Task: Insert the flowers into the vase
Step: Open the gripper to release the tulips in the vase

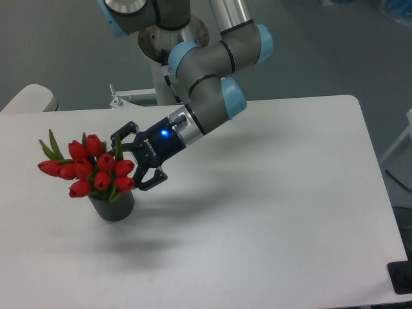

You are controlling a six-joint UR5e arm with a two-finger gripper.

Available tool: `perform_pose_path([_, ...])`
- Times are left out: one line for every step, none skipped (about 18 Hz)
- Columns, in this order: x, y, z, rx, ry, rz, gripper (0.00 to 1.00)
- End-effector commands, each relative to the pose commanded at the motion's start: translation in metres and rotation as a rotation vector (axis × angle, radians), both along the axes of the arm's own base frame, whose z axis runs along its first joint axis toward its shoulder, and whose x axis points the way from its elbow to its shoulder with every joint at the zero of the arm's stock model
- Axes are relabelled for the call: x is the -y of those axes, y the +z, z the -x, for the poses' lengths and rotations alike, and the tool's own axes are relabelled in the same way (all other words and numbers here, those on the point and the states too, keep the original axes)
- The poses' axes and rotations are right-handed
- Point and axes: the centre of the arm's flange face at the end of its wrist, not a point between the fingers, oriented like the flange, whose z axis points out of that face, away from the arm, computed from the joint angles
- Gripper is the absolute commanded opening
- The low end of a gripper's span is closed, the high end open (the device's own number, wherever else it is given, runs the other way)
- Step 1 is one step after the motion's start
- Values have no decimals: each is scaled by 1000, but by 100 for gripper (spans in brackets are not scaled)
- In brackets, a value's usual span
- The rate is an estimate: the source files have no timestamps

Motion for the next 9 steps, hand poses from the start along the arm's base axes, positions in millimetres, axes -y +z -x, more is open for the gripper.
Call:
perform_pose_path([1, 2, 0, -1, 2, -1, 100])
perform_pose_path([2, 4, 1, -3, 5, -2, 100])
perform_pose_path([5, 5, 1, 0, 11, 2, 100])
perform_pose_path([7, 7, 2, 6, 20, 5, 100])
perform_pose_path([9, 9, 6, 13, 33, 10, 100])
perform_pose_path([13, 11, 14, 13, 50, 10, 100])
perform_pose_path([17, 13, 24, 10, 69, 7, 100])
perform_pose_path([21, 18, 36, 1, 91, 1, 100])
perform_pose_path([25, 21, 51, -7, 112, -1, 100])
